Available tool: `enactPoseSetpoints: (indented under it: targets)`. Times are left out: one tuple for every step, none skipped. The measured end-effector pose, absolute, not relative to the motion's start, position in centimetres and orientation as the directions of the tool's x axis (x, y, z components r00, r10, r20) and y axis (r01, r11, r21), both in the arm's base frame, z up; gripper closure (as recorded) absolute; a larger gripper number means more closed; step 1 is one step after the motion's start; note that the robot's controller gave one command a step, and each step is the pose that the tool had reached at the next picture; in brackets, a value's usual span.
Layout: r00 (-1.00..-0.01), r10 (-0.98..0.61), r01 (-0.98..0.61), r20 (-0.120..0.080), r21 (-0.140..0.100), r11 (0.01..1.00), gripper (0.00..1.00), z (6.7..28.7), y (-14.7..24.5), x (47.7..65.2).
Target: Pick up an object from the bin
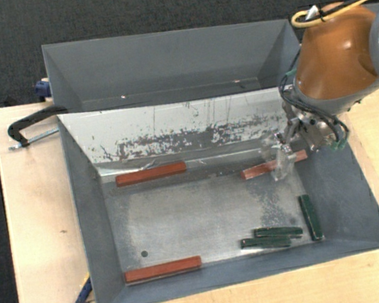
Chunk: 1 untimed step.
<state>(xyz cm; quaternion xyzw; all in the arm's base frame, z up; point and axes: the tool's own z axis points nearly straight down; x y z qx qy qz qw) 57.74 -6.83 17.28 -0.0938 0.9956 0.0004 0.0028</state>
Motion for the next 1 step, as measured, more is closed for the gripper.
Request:
enactPoseSetpoints:
  targets:
    - [-0.982,-0.187,-0.187,-0.005,0.000,0.982,1.00,17.28,-6.84,57.73]
